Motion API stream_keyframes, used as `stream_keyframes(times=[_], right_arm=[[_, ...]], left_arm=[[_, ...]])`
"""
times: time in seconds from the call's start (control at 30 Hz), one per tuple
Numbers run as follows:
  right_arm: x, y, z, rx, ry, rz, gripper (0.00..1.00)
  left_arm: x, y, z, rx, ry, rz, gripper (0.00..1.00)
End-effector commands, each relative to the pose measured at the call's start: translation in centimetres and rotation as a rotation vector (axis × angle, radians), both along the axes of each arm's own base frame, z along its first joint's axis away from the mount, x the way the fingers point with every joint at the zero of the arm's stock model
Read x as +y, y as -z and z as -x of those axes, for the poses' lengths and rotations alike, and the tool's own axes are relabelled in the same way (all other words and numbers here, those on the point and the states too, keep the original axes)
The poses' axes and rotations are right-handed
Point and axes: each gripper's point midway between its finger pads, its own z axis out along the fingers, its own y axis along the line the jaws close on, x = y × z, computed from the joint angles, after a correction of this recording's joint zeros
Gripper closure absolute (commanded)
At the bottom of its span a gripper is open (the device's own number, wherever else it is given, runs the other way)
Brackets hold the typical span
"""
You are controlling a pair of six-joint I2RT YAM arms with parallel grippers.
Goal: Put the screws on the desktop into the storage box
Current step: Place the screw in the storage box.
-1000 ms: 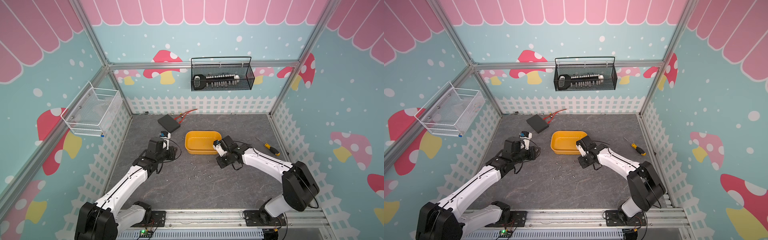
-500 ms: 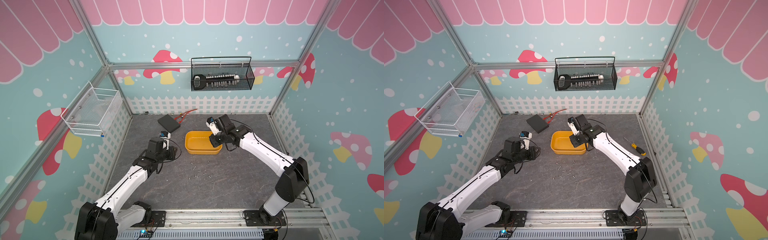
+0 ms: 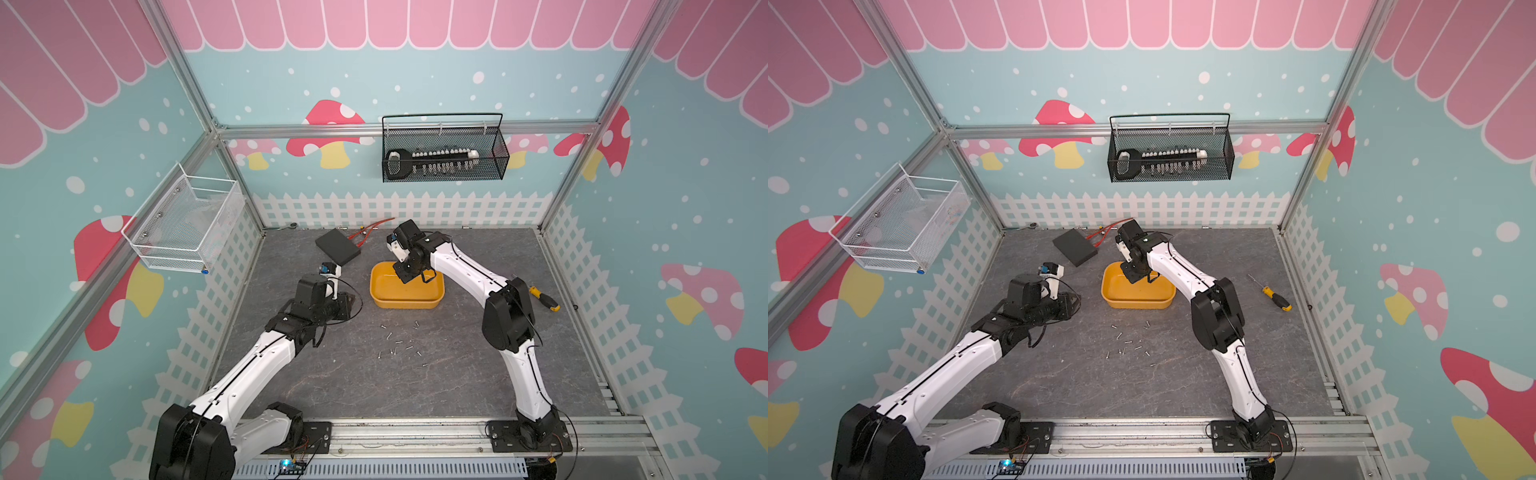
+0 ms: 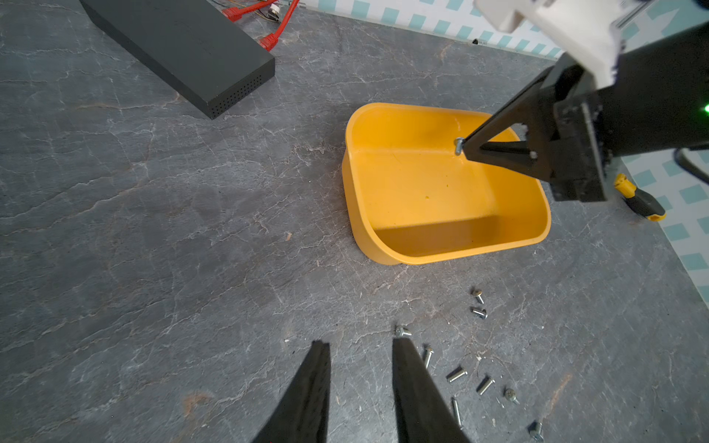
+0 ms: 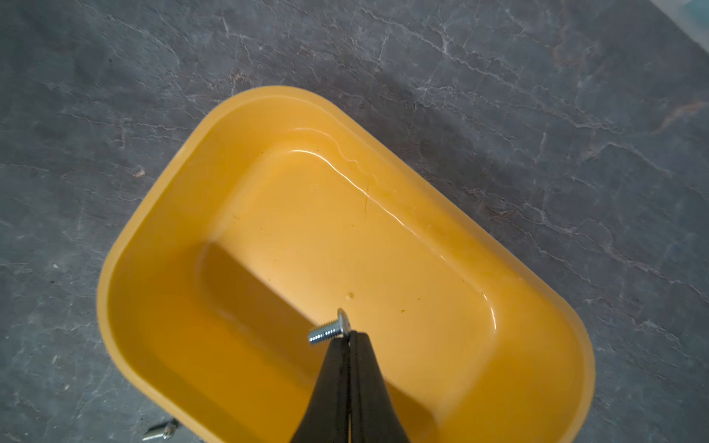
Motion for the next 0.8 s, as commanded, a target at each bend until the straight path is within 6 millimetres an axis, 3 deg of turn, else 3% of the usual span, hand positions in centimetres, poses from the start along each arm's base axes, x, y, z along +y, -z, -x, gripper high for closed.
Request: stream_keyframes(times=[0.0, 0.37, 0.77], right_arm=[[0.3, 0.6, -0.2, 0.043, -0.025, 0.009, 0.93], [1.2, 6.0, -0.3, 0.137, -0.045, 0.029, 0.92], [1.6, 7.7, -0.2, 0.163, -0.049, 0.028, 0.84]], left_arm=[[-0.2, -1.4, -0.2, -0.027, 0.006, 0.008, 0.69], [-0.2, -1.4, -0.2, -0.026, 0.008, 0.008, 0.69], [-0.2, -1.4, -0.2, -0.026, 0.006, 0.008, 0.68]])
